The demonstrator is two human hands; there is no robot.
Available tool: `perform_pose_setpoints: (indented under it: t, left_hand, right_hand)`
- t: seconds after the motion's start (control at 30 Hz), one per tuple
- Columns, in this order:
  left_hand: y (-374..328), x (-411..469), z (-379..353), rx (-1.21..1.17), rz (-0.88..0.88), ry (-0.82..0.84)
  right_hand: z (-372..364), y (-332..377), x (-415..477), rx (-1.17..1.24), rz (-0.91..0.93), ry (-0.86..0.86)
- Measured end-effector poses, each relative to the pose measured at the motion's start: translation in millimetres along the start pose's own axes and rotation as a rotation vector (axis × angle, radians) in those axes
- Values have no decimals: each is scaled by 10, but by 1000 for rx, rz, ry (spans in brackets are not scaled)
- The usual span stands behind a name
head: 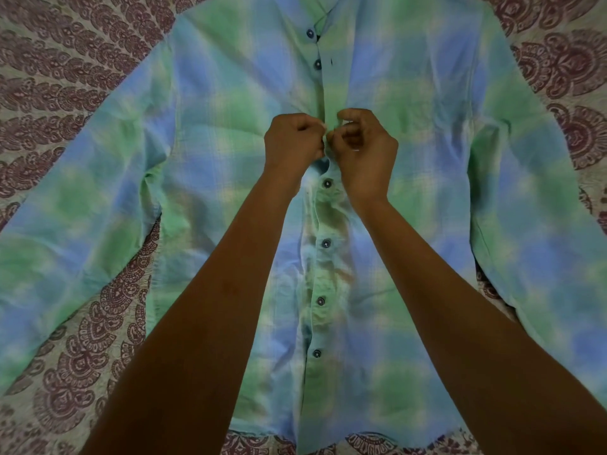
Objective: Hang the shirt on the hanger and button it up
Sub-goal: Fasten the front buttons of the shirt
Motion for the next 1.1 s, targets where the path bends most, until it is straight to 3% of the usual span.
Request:
perform_pose_setpoints:
  t: [0.1, 0.4, 0.63, 0.87, 1.1]
  left_hand:
    - [72, 6, -32, -59, 23, 1]
    - [126, 5, -119, -309, 251, 54]
    - [203, 8, -129, -295, 146, 83]
    - [216, 78, -120, -229, 80, 25]
    - [132, 46, -99, -27, -222, -180]
  right_hand:
    - [-30, 25, -60, -88, 99, -7]
    - [-17, -13, -87, -147, 165, -32]
    - [-41, -62, -75, -305, 270, -29]
    - [-35, -100, -63, -114, 104, -45]
    - [-91, -100, -90, 30, 10, -98]
Point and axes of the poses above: each hand's wrist, its own x-axis towards the middle knuckle, its own z-axis out of the back of the hand, y = z × x, the point moved 4 cm from there along x, towards the middle knuckle, and after that the axes turned 1 degree about -z, right-handed, at the moved point
